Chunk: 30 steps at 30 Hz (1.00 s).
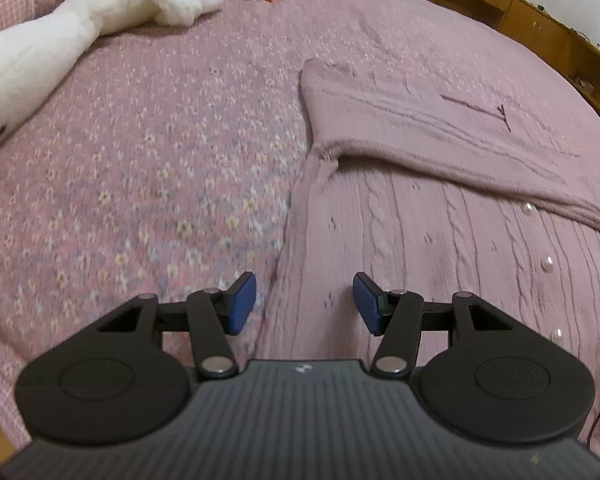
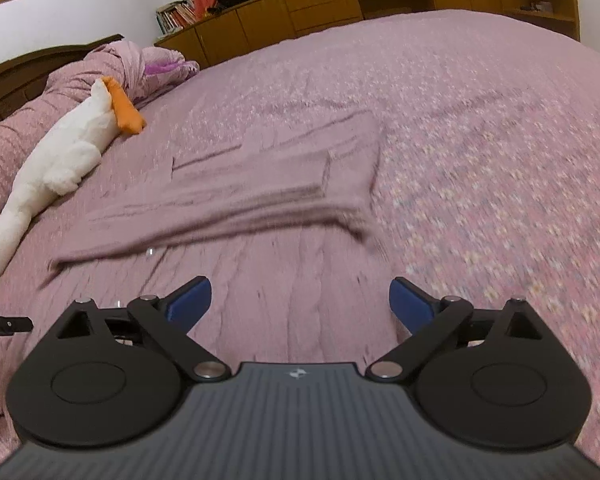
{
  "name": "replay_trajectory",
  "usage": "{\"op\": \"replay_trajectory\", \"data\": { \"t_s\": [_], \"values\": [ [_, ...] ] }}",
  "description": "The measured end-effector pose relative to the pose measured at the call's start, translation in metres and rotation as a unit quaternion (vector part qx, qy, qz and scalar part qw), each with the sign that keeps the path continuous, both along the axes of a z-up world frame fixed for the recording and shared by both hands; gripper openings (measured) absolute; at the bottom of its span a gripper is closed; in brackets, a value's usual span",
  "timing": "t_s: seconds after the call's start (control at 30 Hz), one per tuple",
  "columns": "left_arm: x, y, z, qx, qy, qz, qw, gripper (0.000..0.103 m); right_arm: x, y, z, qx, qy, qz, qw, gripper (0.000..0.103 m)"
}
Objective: Fold small clothes
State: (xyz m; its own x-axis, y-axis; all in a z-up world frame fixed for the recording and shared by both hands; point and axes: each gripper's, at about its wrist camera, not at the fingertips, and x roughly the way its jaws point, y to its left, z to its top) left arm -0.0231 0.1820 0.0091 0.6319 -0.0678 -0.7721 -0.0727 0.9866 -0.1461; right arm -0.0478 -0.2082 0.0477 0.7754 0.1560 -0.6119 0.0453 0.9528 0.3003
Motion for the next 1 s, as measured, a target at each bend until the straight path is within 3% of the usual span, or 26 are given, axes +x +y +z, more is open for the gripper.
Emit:
{"op": "replay_trajectory", "data": {
  "t_s": [0.23,0.5,0.63,0.9,1.0],
  "values": [
    [-0.014,-0.007,0.007,0.003,0.016,-0.026,0.9995,0.056,-0.022,-0.008,-0.005,-0.006,0.030,0.010,0.999,0.099],
    [-0.023,-0.011,0.007,0.005,0.038,-0.036,0.9986,0.064,-0.043,-0.015,-0.014,0.000,0.065,0.027,0.997,0.099],
    [-0.026,-0.009,0.003,0.000,0.053,-0.039,0.9979,0.064,-0.050,-0.009,-0.015,-0.021,0.069,0.041,0.997,0.099],
    [-0.033,-0.007,0.001,0.002,0.063,-0.041,0.9972,0.064,-0.060,-0.001,-0.018,0.029,0.084,0.077,0.993,0.099],
    [-0.036,-0.004,0.001,-0.001,0.068,-0.036,0.9970,0.064,-0.060,0.005,-0.018,0.024,0.081,0.082,0.993,0.099]
  ]
}}
